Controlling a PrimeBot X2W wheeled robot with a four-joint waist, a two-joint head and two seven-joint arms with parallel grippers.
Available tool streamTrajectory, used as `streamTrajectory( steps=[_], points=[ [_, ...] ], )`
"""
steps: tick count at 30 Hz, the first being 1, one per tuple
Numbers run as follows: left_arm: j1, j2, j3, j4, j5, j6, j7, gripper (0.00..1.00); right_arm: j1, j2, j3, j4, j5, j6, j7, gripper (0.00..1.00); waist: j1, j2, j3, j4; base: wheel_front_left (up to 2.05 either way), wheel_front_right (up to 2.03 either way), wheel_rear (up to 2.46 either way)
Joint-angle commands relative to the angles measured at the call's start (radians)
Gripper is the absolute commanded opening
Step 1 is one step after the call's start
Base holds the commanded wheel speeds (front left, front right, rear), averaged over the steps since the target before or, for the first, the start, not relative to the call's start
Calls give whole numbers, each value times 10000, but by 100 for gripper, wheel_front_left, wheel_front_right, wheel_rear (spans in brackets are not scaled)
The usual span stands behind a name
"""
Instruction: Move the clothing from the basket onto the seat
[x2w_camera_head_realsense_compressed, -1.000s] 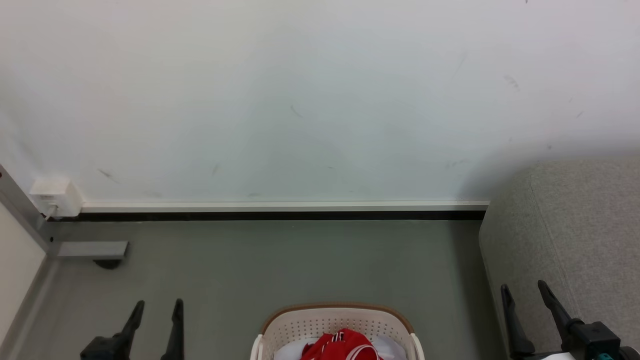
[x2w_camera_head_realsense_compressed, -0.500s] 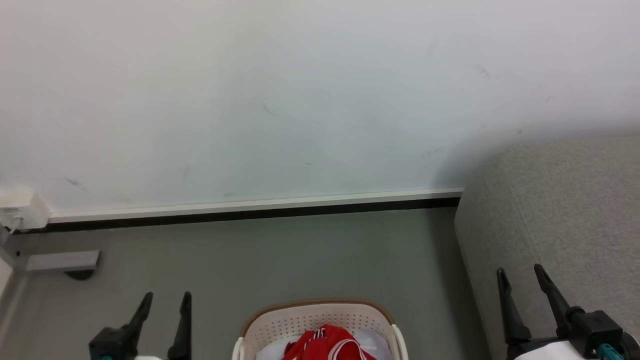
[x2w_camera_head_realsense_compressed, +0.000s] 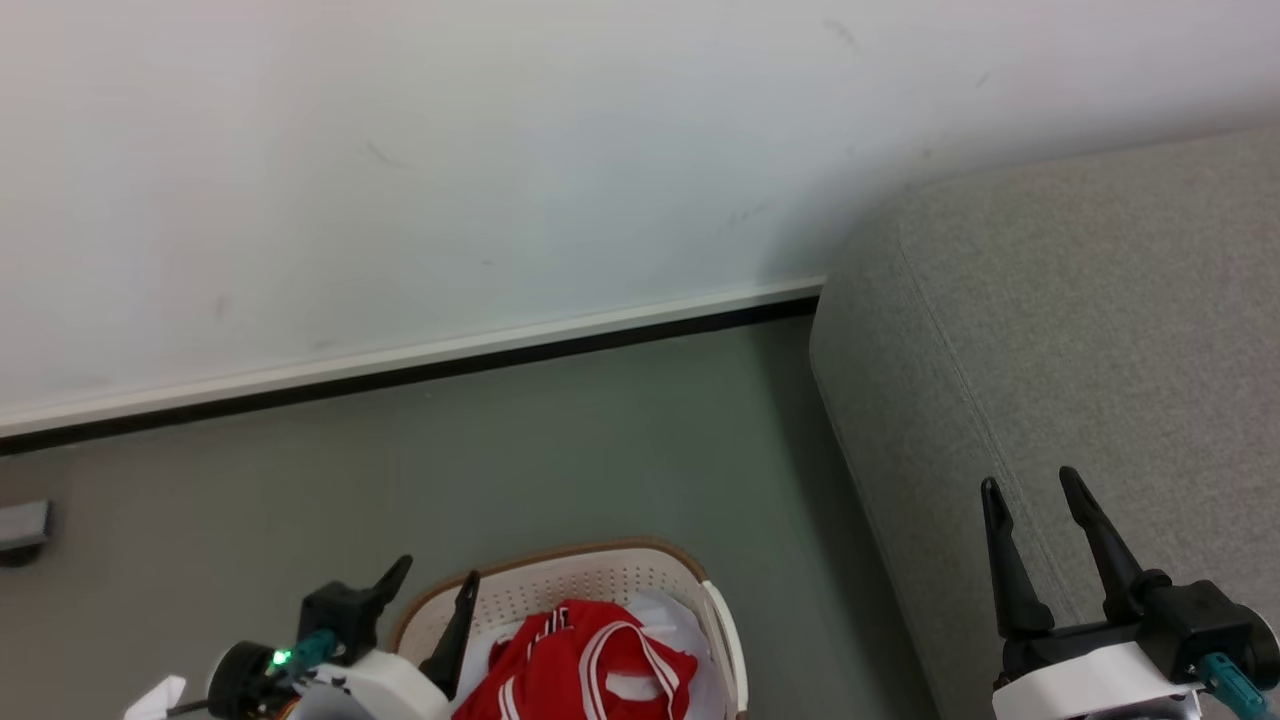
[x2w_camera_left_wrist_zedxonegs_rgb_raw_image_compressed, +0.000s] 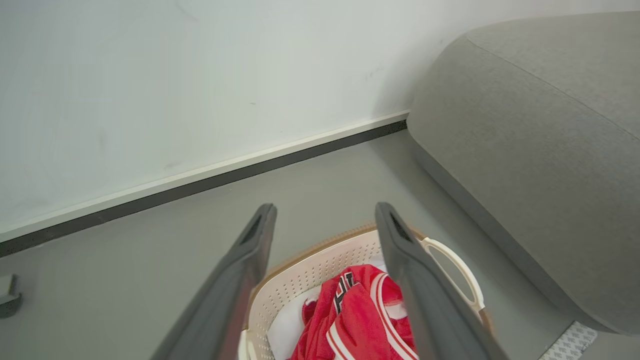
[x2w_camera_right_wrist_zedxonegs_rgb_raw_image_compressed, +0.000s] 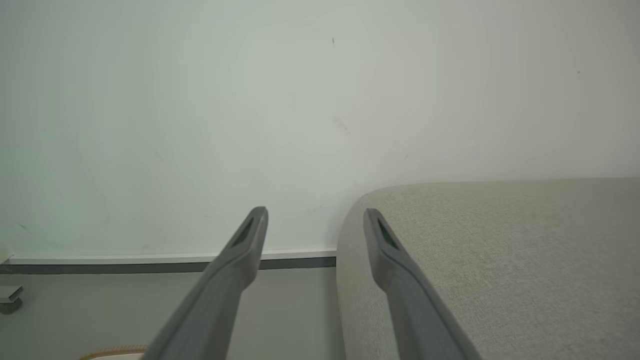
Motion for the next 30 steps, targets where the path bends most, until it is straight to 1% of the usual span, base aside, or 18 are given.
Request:
streamTrajectory(
  steps=[1, 4, 5, 7, 8, 9, 15, 20, 24, 30],
  points=[
    [-480, 297, -412, 355, -179, -9, 72, 100, -222, 4, 30, -139, 93, -21, -28, 100, -1, -1, 717, -531, 0, 0, 0],
    [-921, 470, -968, 856, -486, -8, 159, 100, -327, 9, 68, -315, 233, -21, -28, 100, -1, -1, 1203, -777, 0, 0, 0],
    [-921, 470, -968, 856, -486, -8, 159, 100, -327, 9, 68, -315, 233, -21, -28, 100, -1, -1, 1203, -777, 0, 0, 0],
    [-1210, 649, -1250, 1163, -680, -5, 306, 100, -473, 9, 155, -466, 326, -21, -28, 100, -1, -1, 1601, -952, 0, 0, 0],
    [-1560, 844, -1482, 1402, -688, -4, 343, 100, -634, 13, 258, -654, 441, -21, -28, 100, -1, -1, 2049, -1105, 0, 0, 0],
    [-1560, 844, -1482, 1402, -688, -4, 343, 100, -634, 13, 258, -654, 441, -21, -28, 100, -1, -1, 2049, -1105, 0, 0, 0],
    [-2366, 1094, -2044, 2341, -849, -7, 803, 100, -1094, 10, 235, -1183, 720, -21, -25, 100, -1, -1, 3314, -1421, 0, 0, 0],
    [-2866, 1245, -2454, 2915, -1003, -7, 1133, 100, -1411, 10, 465, -1540, 948, -21, -25, 100, -1, -1, 4229, -1672, 0, 0, 0],
    [-3214, 1423, -2659, 3331, -1181, -7, 1351, 100, -1575, 10, 603, -1769, 1100, -21, -25, 100, -1, -1, 4755, -1816, 0, 0, 0],
    [-3528, 1660, -3103, 3689, -1346, -7, 1469, 100, -1650, 9, 777, -1857, 1122, -21, -24, 100, -1, -1, 5263, -1937, 0, 0, 0]
  ],
)
